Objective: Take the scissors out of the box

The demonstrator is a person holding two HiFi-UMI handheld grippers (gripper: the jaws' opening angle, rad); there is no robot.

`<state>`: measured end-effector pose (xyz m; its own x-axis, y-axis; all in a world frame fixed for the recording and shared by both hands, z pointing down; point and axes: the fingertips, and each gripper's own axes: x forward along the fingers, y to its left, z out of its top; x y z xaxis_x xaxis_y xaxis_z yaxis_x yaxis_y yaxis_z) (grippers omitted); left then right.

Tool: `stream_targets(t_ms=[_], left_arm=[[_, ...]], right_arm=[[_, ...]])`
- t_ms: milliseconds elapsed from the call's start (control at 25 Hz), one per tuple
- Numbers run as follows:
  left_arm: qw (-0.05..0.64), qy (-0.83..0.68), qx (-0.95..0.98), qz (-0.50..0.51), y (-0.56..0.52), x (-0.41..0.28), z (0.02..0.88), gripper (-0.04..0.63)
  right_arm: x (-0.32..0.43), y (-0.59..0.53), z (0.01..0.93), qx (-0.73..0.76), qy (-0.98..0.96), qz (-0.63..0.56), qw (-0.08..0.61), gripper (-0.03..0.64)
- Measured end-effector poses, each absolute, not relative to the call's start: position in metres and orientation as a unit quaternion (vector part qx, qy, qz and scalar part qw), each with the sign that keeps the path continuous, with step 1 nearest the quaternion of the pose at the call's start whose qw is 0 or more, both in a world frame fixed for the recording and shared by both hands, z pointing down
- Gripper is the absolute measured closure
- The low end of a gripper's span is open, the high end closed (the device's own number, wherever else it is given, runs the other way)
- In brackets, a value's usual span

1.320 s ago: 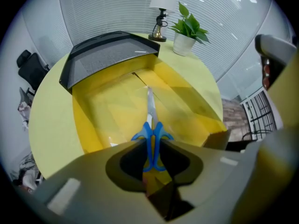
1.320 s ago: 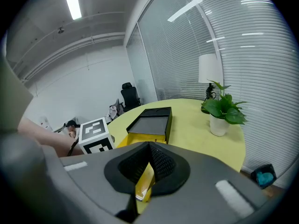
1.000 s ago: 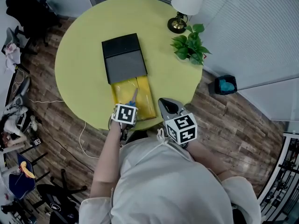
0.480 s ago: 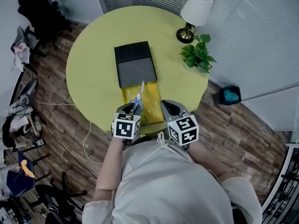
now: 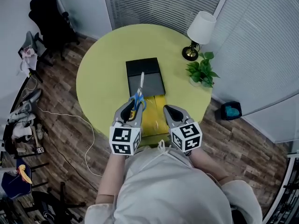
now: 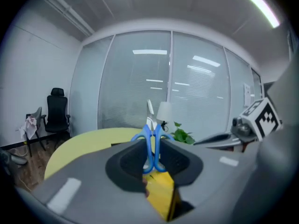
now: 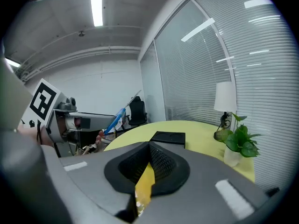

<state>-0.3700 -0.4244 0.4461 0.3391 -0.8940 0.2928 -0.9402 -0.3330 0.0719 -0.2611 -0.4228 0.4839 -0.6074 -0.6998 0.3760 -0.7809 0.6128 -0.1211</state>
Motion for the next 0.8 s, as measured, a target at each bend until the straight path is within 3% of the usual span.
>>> stream_targets(t_ms=[240, 800], left_arm=[[0.051, -0.581, 0.812, 0.025, -0.405, -0.397, 0.388, 0.503], [0.040, -0.579, 0.814, 0.017, -0.390, -0.401, 0.381, 0.503]], right_arm=[[-0.280, -0.416, 0.442, 0.439, -0.888, 0.096, 0.100, 0.617], [-0.296, -0.401, 0.420, 0.434, -0.895, 0.066, 0.080, 0.618]])
